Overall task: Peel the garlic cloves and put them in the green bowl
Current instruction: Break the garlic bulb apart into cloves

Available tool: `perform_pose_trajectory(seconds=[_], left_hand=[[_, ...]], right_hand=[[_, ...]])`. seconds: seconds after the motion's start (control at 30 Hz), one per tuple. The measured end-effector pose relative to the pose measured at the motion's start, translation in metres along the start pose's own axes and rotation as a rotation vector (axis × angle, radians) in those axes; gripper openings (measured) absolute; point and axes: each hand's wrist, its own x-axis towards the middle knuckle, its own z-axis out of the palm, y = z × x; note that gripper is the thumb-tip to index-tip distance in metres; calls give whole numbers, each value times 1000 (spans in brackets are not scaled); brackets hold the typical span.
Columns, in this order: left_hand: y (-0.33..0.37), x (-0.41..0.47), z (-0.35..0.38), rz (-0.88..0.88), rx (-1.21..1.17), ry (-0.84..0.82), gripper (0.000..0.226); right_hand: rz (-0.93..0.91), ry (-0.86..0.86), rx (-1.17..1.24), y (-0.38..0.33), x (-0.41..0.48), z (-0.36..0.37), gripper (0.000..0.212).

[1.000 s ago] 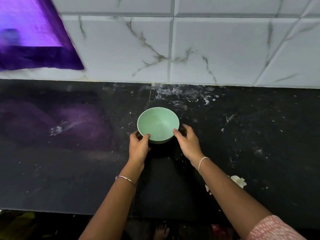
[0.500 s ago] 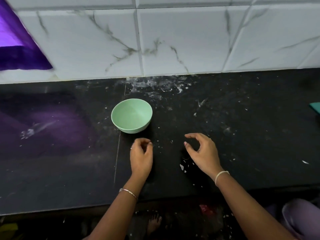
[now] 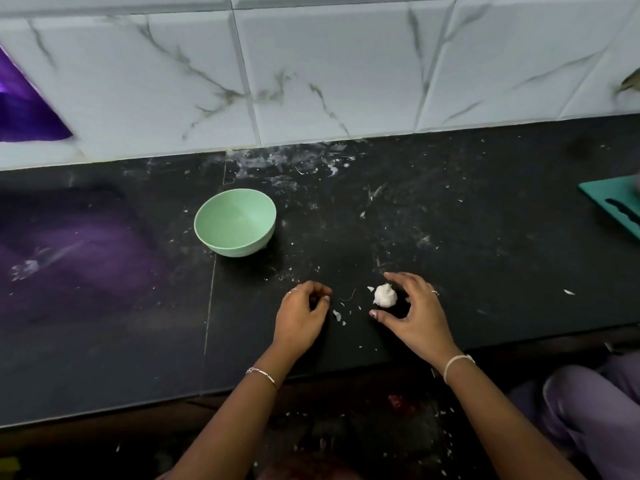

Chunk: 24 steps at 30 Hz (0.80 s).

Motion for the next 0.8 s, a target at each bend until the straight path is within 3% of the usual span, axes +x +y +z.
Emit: perform_pose_trajectory(seconds=[0.23,0.5,0.8], left_hand=[[-7,4,-5,4,-48,8,15],[-17,12,-10,115,-42,40,58],[-12,49,-21,-17,-355,72,31]], right_hand=[[2,-42,43,-8,14,11,40],[252,-83,617,-48,50,49,31],[275,-163,691,-60,92,72,21]])
